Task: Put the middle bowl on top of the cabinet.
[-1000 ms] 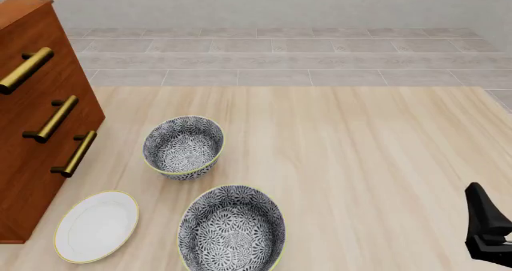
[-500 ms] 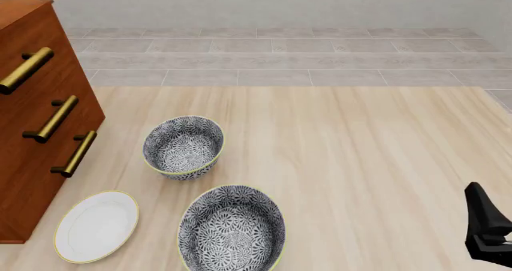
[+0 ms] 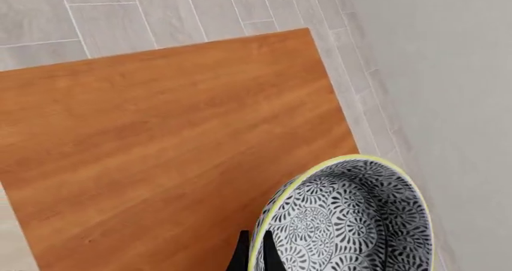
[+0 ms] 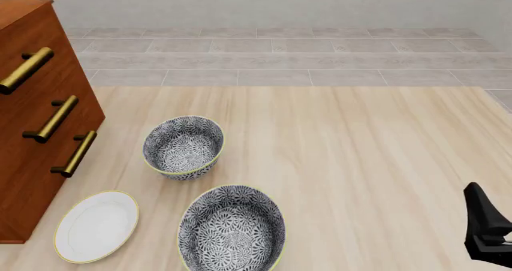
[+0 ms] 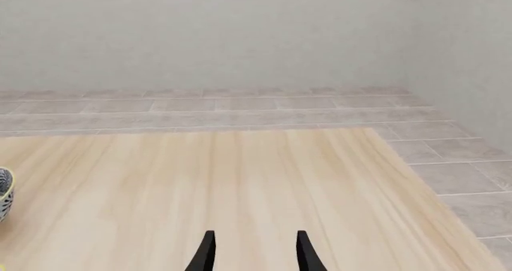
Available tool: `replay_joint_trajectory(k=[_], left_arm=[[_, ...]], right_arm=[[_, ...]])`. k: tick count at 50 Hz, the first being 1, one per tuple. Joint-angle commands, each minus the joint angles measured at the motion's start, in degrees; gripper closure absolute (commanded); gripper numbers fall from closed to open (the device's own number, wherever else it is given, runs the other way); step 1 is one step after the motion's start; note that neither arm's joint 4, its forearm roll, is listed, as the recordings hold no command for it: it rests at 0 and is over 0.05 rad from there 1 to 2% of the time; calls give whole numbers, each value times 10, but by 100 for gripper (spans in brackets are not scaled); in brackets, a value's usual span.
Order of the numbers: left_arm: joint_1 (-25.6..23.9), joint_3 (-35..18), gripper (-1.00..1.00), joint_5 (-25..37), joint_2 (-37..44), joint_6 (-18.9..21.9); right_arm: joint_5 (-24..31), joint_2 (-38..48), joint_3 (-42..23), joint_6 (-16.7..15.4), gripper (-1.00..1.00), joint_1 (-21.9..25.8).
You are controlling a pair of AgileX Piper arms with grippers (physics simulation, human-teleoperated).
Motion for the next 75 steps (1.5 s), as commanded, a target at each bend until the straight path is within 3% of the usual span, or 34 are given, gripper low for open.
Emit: replay_joint_trajectory(k=[1, 22, 23, 43, 75], left_arm=[[10, 9, 100, -7, 3, 6], [24, -7, 100, -9, 16, 30], [26, -20, -100, -5, 19, 36], [38, -30, -100, -5, -11, 35], [-2, 31, -100, -33, -117, -5]], right_arm=[[-1, 0, 0, 0, -100, 1], [2, 0, 0, 1, -100, 0], [2, 0, 0, 2, -100, -1], [2, 1, 0, 1, -100, 1], [2, 0, 0, -1, -100, 1]])
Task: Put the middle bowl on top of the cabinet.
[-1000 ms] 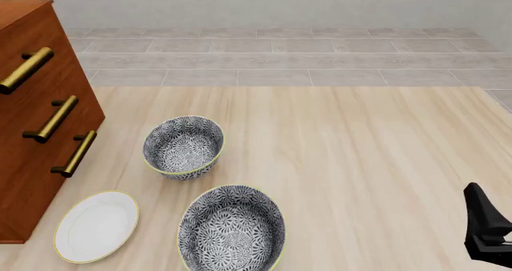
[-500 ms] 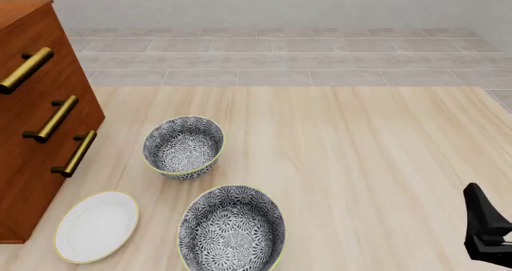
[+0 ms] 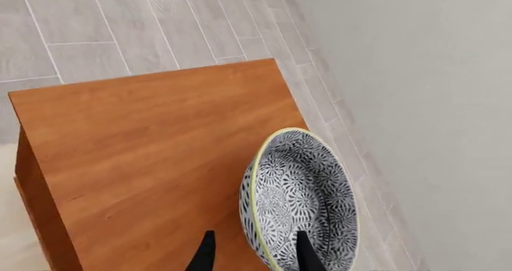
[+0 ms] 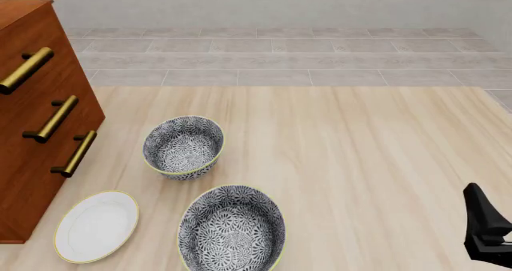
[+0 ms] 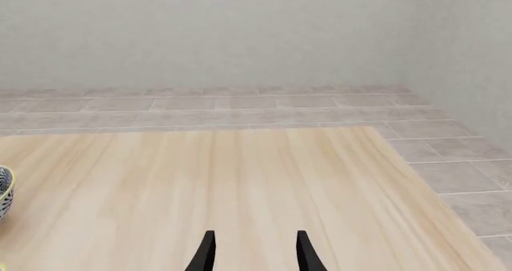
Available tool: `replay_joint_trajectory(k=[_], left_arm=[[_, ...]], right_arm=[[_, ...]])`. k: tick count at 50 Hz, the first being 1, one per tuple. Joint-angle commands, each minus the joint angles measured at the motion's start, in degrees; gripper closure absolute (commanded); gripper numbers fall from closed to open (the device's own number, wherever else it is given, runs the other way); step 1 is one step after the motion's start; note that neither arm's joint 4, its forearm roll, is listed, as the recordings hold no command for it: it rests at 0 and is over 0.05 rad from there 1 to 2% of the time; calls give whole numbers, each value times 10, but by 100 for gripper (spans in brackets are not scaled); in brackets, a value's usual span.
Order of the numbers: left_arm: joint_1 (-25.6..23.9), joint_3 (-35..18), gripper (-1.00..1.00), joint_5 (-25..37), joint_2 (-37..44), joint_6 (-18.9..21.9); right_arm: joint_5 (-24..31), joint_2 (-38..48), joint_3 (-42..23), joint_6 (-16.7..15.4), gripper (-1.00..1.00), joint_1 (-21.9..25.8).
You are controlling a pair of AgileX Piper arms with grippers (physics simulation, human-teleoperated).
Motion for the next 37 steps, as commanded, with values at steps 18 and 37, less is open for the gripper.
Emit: replay_joint_trajectory(k=[18, 37], left_arm=[[-116, 89, -100, -116, -148, -29], [-180, 253, -100, -346, -337, -169]], right_arm=[[2, -1, 0, -1, -100, 0], [4, -1, 0, -3, -100, 0]])
